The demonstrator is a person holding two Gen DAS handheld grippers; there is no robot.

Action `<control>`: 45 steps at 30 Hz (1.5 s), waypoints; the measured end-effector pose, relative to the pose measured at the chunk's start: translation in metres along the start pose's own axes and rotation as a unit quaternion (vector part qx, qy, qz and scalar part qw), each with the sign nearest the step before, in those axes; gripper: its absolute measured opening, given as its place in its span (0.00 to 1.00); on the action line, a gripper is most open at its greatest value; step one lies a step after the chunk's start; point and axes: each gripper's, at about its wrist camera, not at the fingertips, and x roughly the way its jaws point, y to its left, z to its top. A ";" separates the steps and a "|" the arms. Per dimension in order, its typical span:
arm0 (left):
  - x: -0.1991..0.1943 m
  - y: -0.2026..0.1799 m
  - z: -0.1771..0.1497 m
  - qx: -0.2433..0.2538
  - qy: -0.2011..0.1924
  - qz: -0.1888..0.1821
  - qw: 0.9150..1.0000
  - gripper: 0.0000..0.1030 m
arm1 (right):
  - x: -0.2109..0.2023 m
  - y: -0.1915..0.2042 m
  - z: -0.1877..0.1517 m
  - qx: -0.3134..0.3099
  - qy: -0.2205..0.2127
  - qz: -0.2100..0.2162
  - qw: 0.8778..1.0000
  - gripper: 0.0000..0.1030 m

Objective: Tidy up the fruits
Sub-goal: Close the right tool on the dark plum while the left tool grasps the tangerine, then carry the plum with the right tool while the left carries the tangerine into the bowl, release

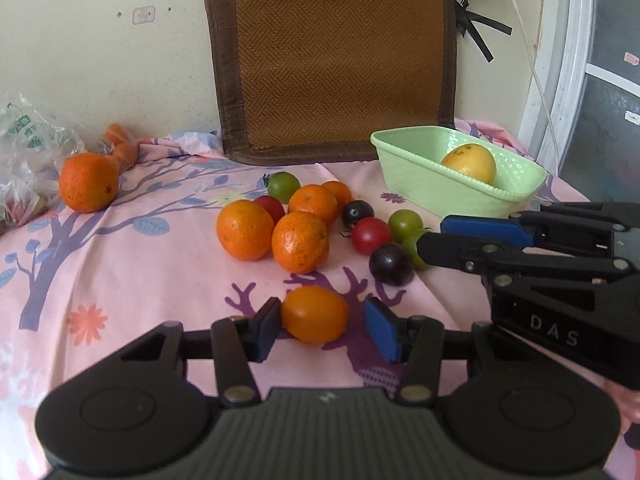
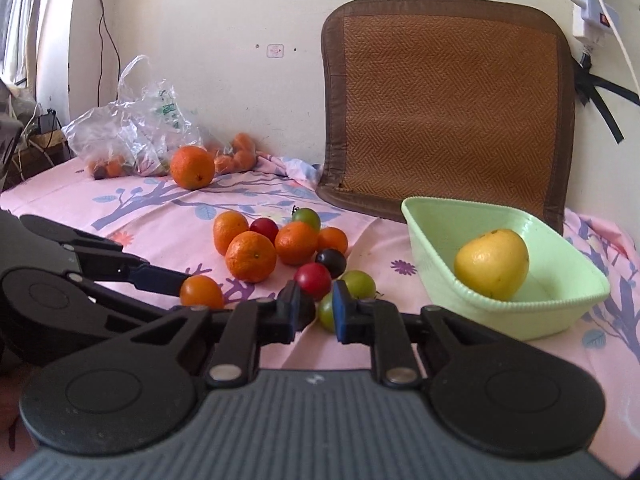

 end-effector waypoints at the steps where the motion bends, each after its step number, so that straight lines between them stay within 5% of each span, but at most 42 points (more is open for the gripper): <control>1: 0.000 0.001 0.000 0.002 0.000 0.004 1.000 0.34 | 0.002 0.001 0.000 -0.007 0.003 0.004 1.000 0.21; 9: -0.033 0.031 -0.013 -0.029 -0.003 -0.027 0.999 0.34 | 0.017 0.023 0.001 -0.091 0.022 0.005 0.996 0.30; 16: -0.043 0.036 -0.018 -0.046 -0.006 -0.036 0.998 0.34 | 0.021 0.044 -0.009 -0.176 0.014 -0.037 0.984 0.25; 23: -0.049 0.015 -0.016 -0.028 -0.017 -0.063 0.997 0.34 | -0.046 0.028 -0.027 -0.103 -0.034 -0.051 0.993 0.25; 28: -0.032 -0.004 -0.020 -0.016 0.012 -0.057 0.998 0.34 | -0.059 0.013 -0.048 -0.062 -0.005 -0.061 0.996 0.26; 36: -0.037 -0.027 -0.006 0.006 0.000 -0.057 0.998 0.34 | -0.054 -0.005 -0.058 -0.001 0.025 -0.034 0.999 0.27; 39: -0.033 -0.041 0.015 0.014 -0.006 -0.077 0.997 0.34 | -0.064 -0.017 -0.056 0.023 -0.017 -0.041 0.999 0.27; 45: 0.003 -0.073 0.076 0.015 -0.042 -0.104 0.994 0.34 | -0.058 -0.066 -0.032 0.070 -0.096 -0.127 0.985 0.27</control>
